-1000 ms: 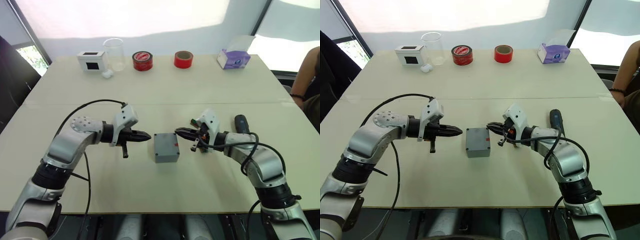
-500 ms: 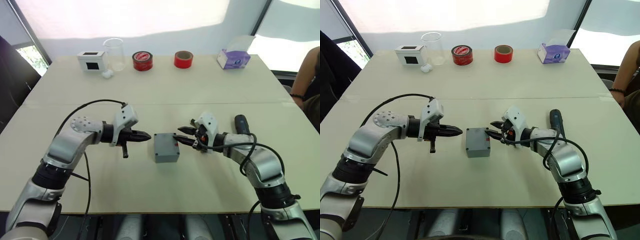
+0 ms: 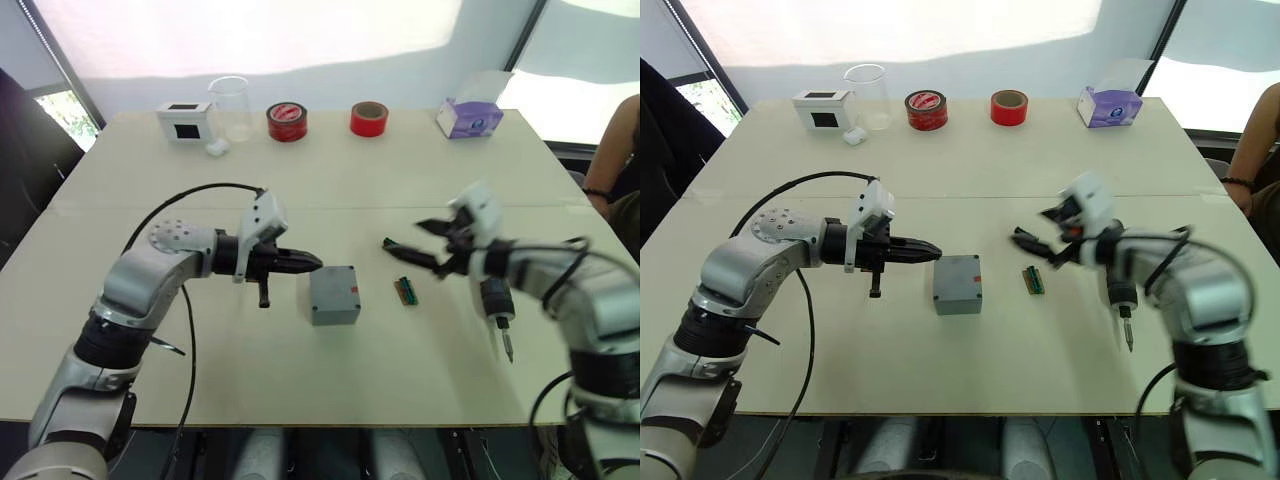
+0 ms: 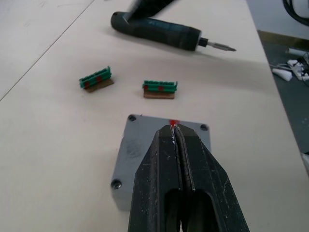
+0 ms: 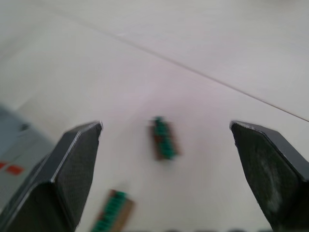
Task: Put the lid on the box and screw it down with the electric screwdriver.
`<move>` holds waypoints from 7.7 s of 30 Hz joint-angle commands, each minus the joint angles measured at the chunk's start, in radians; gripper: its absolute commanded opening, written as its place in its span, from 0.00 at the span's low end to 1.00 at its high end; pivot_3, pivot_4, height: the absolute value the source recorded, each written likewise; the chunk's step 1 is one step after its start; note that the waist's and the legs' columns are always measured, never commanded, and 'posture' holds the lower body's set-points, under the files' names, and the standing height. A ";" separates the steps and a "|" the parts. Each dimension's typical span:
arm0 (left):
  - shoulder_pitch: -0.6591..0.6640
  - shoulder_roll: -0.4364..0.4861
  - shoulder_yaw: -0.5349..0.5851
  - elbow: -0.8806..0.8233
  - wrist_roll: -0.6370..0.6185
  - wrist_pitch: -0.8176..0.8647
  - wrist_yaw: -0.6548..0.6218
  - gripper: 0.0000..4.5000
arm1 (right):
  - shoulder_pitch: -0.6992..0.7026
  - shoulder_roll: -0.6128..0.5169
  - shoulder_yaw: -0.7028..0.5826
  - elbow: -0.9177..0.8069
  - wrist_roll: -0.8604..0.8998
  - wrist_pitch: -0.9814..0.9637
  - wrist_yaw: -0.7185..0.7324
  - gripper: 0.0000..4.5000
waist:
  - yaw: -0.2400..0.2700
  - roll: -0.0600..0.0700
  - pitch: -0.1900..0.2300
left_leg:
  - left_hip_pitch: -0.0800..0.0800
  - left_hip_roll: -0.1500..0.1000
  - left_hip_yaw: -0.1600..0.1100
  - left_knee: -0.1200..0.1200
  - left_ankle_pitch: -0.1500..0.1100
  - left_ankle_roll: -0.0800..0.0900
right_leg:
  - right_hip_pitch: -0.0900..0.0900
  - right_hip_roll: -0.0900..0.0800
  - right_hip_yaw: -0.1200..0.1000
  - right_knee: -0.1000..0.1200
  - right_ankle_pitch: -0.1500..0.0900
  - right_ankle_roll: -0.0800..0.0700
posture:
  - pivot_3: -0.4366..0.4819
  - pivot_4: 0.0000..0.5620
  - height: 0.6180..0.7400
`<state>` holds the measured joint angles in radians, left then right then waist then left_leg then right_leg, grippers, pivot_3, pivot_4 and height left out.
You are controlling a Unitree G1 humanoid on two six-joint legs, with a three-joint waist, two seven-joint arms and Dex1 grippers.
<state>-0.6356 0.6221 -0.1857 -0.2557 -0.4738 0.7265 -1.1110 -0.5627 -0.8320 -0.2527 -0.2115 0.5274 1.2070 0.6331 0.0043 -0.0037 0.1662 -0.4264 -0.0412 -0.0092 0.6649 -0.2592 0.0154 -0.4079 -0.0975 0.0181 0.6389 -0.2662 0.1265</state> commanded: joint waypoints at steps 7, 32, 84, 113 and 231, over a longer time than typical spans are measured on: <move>-0.032 -0.036 -0.076 -0.118 -0.012 -0.037 -0.013 0.00 | -0.097 -0.343 0.186 0.153 0.059 0.396 0.073 0.99 | 0.004 0.001 0.000 | 0.000 0.000 0.002 -0.001 0.000 0.000 | 0.000 -0.001 0.001 -0.002 0.000 0.000 | 0.48 0.27 1.00; 0.021 -0.107 -0.160 -0.119 0.060 -0.093 0.077 0.00 | -0.215 -0.272 0.537 0.498 -0.041 0.297 0.219 0.99 | 0.003 0.001 0.000 | 0.000 0.001 0.002 0.000 0.000 0.001 | 0.000 0.000 0.001 -0.003 0.000 0.000 | 0.48 0.27 1.00; -0.042 -0.050 -0.194 0.210 0.269 -0.223 0.007 0.00 | 0.096 0.634 0.136 -0.268 0.121 -0.474 -0.297 0.40 | -0.018 0.004 0.003 | -0.008 0.000 0.002 0.000 0.002 -0.004 | -0.013 0.002 0.003 0.010 0.000 -0.001 | 0.48 0.27 1.00; -0.024 -0.047 -0.198 0.182 0.284 -0.197 -0.011 0.00 | 0.268 0.559 0.291 -0.189 -0.048 -0.653 -0.207 0.40 | -0.016 0.004 0.003 | 0.002 0.000 0.001 0.000 0.002 -0.002 | -0.003 0.002 0.002 0.009 -0.001 -0.001 | 0.48 0.27 1.00; -0.003 -0.035 -0.126 -0.088 0.054 -0.074 -0.038 0.00 | -0.005 -0.213 0.023 0.304 0.489 0.407 -0.358 0.40 | -0.015 0.000 -0.002 | 0.000 0.000 0.002 -0.015 0.001 -0.001 | -0.003 -0.002 -0.001 -0.008 -0.003 -0.003 | 0.48 0.27 1.00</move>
<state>-0.6377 0.5848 -0.3268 -0.3038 -0.4110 0.6599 -1.1556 -0.5353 -1.0329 -0.2122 0.0989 0.9988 1.6079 0.2638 -0.0108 -0.0034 0.1646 -0.4267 -0.0412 -0.0076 0.6504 -0.2585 0.0142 -0.4110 -0.0990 0.0171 0.6310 -0.2695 0.1239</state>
